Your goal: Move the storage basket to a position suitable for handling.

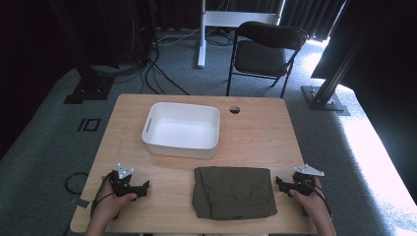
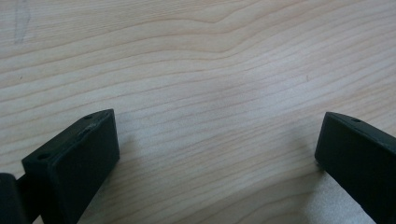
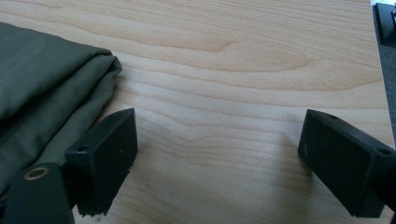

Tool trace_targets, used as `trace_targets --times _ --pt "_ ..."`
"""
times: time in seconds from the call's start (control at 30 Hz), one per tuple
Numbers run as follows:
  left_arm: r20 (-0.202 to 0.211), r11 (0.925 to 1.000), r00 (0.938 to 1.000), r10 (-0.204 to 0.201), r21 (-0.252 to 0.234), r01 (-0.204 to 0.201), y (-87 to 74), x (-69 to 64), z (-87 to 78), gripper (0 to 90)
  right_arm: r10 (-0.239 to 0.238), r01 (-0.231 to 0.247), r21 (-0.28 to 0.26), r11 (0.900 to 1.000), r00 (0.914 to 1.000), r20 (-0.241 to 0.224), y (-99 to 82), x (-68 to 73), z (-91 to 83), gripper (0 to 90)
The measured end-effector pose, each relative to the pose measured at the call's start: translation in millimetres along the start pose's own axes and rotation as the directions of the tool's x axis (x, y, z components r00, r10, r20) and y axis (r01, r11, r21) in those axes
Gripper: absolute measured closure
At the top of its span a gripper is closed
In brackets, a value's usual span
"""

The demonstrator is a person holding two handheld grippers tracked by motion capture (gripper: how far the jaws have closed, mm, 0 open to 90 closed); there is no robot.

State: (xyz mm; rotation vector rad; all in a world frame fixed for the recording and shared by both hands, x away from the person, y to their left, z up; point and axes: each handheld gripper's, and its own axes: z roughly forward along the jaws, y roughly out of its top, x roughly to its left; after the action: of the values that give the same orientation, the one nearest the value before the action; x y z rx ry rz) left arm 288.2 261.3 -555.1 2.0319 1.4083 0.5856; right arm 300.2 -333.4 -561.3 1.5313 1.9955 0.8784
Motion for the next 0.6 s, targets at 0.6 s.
trace_targets --times 0.6 --pt "0.058 0.997 0.9953 0.078 0.0 -0.078 9.3 12.8 4.4 0.9 -0.02 0.02 -0.024 0.9995 0.9997 -0.012 25.1 -2.2 8.7 11.7"
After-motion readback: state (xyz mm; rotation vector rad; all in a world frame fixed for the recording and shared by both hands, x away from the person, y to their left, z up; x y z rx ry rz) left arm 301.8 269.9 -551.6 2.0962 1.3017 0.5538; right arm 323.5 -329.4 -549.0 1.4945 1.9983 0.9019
